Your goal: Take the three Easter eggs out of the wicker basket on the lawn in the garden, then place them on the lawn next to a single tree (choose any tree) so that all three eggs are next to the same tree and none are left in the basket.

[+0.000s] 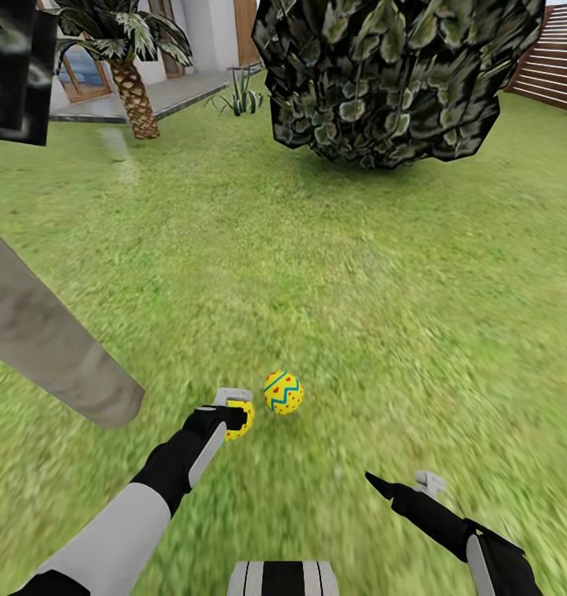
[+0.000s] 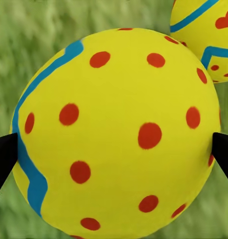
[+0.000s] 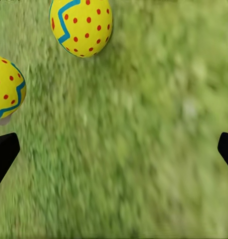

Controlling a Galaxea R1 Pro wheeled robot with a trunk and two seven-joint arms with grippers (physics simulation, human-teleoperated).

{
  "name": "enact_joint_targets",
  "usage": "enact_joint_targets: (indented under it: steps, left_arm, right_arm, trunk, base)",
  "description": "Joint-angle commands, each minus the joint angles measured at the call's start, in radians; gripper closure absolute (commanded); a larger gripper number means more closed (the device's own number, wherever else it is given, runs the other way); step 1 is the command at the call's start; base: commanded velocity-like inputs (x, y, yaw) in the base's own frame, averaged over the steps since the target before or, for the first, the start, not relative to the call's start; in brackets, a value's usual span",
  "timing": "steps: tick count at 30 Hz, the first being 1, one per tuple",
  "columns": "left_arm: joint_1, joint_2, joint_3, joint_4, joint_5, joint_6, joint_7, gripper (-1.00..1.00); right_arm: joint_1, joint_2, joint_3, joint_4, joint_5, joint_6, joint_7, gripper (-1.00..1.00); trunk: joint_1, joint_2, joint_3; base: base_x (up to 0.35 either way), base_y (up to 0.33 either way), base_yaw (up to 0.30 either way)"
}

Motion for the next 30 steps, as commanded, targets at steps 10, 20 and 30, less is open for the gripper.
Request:
enact_joint_targets:
  steps: [10, 20, 30]
  left_arm:
    - [-0.001, 0.001, -0.005, -0.002, 0.01, 0.002, 0.008, 1.0]
    - [-0.001, 0.001, -0.005, -0.002, 0.011, 0.001, 0.008, 1.0]
    - [-0.001, 0.001, -0.005, -0.002, 0.011, 0.001, 0.008, 1.0]
  right_arm:
    - [-0.001, 0.001, -0.003, -0.001, -0.006, 0.009, 0.002, -1.0]
    - [0.0, 0.001, -0.003, -0.001, -0.006, 0.009, 0.002, -1.0]
    - [-0.001, 0.001, -0.003, -0.001, -0.007, 0.009, 0.002, -1.0]
  trunk:
    - [0.0, 0.0, -0.001]
    - [0.001, -0.001, -0.008]
    - [0.004, -0.002, -0.032]
  base:
    - [0.076, 0.006, 0.0]
    - [0.002, 0.0, 0.0]
    - [0.0, 0.0, 0.0]
